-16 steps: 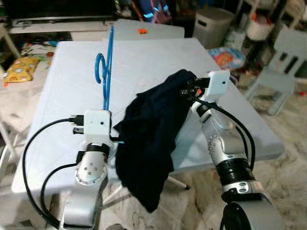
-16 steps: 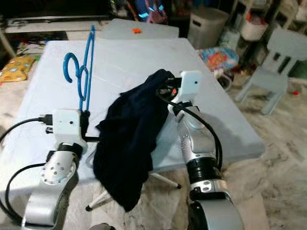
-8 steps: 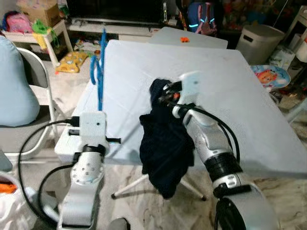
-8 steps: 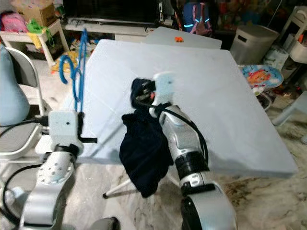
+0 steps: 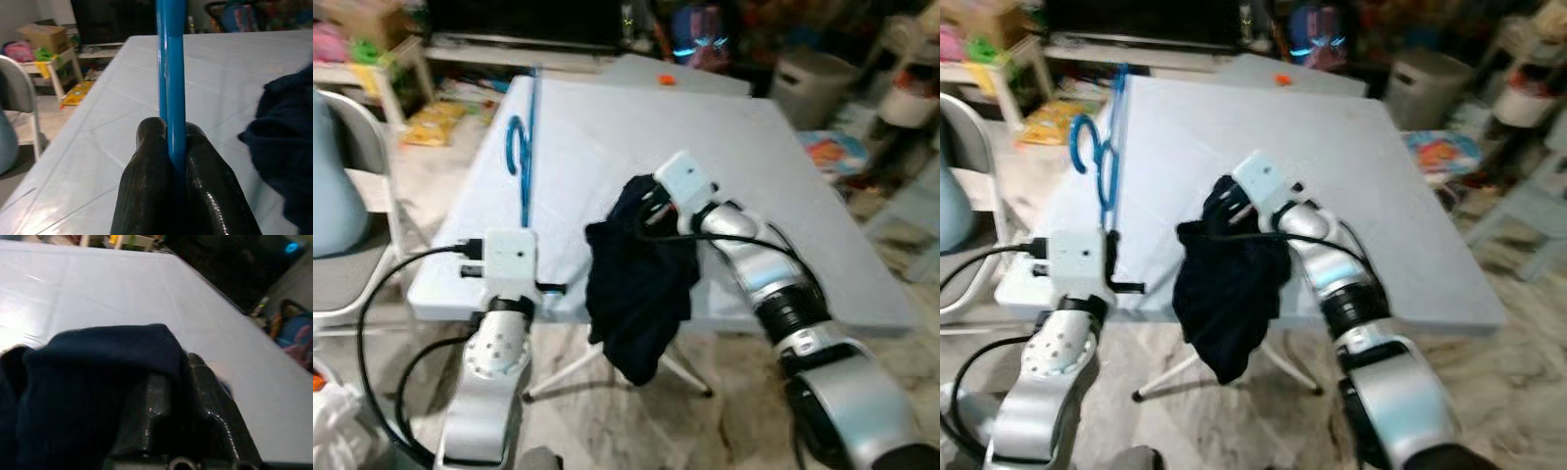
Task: Hang hanger
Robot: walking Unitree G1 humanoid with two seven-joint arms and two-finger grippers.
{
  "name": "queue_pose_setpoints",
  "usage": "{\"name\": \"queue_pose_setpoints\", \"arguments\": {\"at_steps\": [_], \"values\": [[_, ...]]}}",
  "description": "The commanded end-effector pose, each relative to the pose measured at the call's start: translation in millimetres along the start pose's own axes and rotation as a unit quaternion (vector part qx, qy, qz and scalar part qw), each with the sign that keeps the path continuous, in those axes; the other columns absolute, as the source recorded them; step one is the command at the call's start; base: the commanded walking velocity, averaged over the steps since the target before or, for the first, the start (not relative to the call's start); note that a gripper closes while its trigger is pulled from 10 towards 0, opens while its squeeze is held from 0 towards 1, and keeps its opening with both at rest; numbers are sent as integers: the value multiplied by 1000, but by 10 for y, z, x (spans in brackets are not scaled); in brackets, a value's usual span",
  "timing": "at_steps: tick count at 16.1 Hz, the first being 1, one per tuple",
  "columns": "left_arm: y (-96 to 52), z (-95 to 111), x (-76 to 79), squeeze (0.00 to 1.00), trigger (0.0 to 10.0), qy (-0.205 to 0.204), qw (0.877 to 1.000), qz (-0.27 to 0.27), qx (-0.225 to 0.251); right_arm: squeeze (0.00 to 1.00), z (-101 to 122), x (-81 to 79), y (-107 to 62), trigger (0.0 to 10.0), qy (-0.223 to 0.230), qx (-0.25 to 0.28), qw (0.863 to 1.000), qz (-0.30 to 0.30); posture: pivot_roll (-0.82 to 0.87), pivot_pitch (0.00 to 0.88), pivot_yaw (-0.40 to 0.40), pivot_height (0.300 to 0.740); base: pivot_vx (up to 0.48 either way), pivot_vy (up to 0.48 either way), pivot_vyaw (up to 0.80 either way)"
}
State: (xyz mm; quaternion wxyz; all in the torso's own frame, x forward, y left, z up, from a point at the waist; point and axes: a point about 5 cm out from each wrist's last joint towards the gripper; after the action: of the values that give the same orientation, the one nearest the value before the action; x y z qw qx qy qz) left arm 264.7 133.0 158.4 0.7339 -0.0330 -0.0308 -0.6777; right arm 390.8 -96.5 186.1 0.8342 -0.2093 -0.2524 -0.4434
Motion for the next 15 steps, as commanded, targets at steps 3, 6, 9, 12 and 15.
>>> {"name": "queue_pose_setpoints", "arguments": {"at_steps": [3, 6, 9, 12, 15], "values": [[-4, 10, 82, 0, 10000, -6, 1000, -14, 5, 1000, -231, 95, -144, 10000, 24, -25, 999, 10, 157, 89, -83, 740, 0, 0, 0], [-9, 3, 73, 0, 10000, -12, 1000, -15, 3, 1000, -401, 182, -266, 10000, 38, -50, 998, 28, 154, 90, -83, 740, 0, 0, 0], [-16, 15, 73, 0, 10000, -21, 1000, -21, 8, 1000, -521, 277, -400, 10000, 57, -64, 995, 56, 152, 89, -85, 740, 0, 0, 0], [-19, 34, 69, 0, 10000, -31, 999, -25, 11, 1000, -591, 302, -492, 10000, 65, -66, 994, 59, 149, 88, -83, 740, 263, 182, 0], [-17, 11, 74, 0, 10000, -25, 999, -28, 5, 1000, -645, 226, -525, 10000, 81, -68, 993, 60, 144, 90, -69, 740, 240, 95, 0]]}}
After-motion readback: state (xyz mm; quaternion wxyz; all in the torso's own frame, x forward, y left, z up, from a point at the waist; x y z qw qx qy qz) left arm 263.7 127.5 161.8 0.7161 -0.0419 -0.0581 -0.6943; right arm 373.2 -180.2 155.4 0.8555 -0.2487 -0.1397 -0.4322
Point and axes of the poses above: a point about 5 cm out from each wrist's last joint towards the gripper, its own y axis pointing out of the wrist towards the gripper, its own z axis along the axis of the wrist's last joint, x = y × z, and after that the axes turned 12 degrees about -y, right-handed
